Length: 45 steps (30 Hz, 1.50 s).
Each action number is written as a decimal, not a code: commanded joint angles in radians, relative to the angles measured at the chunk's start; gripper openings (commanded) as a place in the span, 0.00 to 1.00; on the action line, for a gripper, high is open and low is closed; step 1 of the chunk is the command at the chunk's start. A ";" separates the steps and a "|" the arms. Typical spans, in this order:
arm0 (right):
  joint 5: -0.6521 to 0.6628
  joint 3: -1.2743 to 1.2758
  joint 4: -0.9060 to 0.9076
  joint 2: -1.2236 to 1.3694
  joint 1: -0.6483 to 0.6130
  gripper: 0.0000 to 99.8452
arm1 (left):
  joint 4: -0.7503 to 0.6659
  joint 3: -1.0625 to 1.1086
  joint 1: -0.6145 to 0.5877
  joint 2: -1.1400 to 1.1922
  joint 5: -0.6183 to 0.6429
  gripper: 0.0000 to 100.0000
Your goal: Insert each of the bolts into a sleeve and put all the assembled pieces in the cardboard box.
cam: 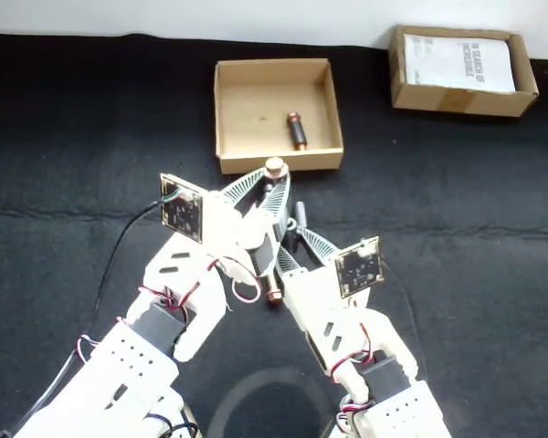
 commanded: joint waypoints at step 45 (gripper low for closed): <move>0.000 0.131 -0.028 -0.016 0.028 0.01 | -0.011 0.122 0.071 -0.001 -0.003 0.01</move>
